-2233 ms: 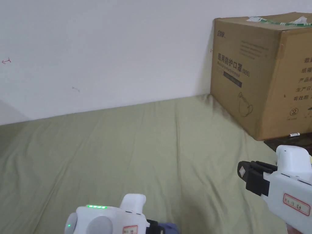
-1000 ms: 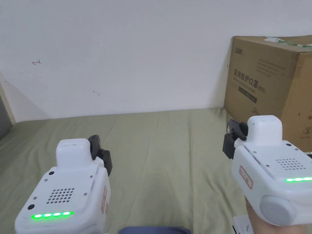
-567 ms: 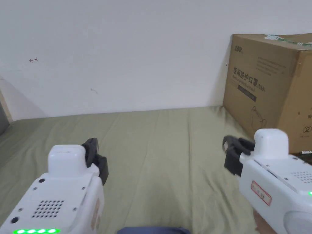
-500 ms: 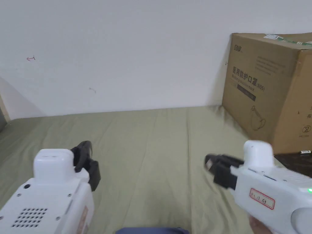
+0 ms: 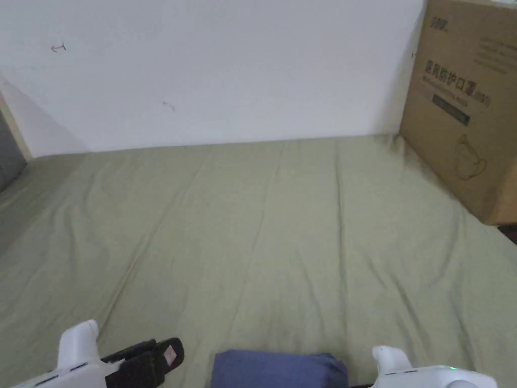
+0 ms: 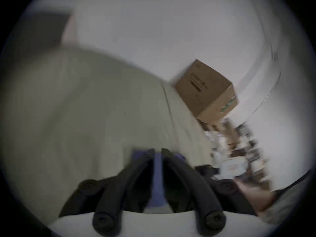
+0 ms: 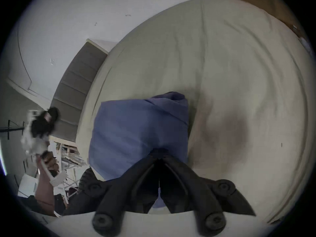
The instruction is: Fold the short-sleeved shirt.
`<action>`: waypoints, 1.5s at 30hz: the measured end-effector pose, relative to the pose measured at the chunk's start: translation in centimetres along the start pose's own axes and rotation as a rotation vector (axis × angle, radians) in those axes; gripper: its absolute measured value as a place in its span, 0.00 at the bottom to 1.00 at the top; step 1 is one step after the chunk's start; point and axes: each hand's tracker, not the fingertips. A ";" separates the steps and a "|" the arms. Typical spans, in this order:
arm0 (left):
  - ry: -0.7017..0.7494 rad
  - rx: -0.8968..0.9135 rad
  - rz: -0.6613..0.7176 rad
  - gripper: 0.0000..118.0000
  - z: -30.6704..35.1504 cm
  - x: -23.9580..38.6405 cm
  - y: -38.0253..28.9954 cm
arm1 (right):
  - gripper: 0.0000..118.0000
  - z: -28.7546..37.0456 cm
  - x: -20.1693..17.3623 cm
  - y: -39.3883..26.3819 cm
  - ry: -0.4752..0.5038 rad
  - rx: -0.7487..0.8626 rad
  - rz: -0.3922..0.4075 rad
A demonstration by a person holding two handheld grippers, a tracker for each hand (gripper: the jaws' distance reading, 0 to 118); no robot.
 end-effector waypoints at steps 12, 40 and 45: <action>-0.439 -0.416 0.341 1.00 -12.7 -10.3 -3.4 | 0.00 -0.5 1.1 0.1 0.042 -0.020 -0.060; 0.195 -0.174 0.055 0.26 10.7 -13.2 9.3 | 0.00 9.2 -7.9 1.4 0.059 0.195 0.087; 0.713 -0.210 -0.190 0.26 14.1 -15.7 11.8 | 0.00 8.7 -9.3 1.7 -0.018 0.191 0.147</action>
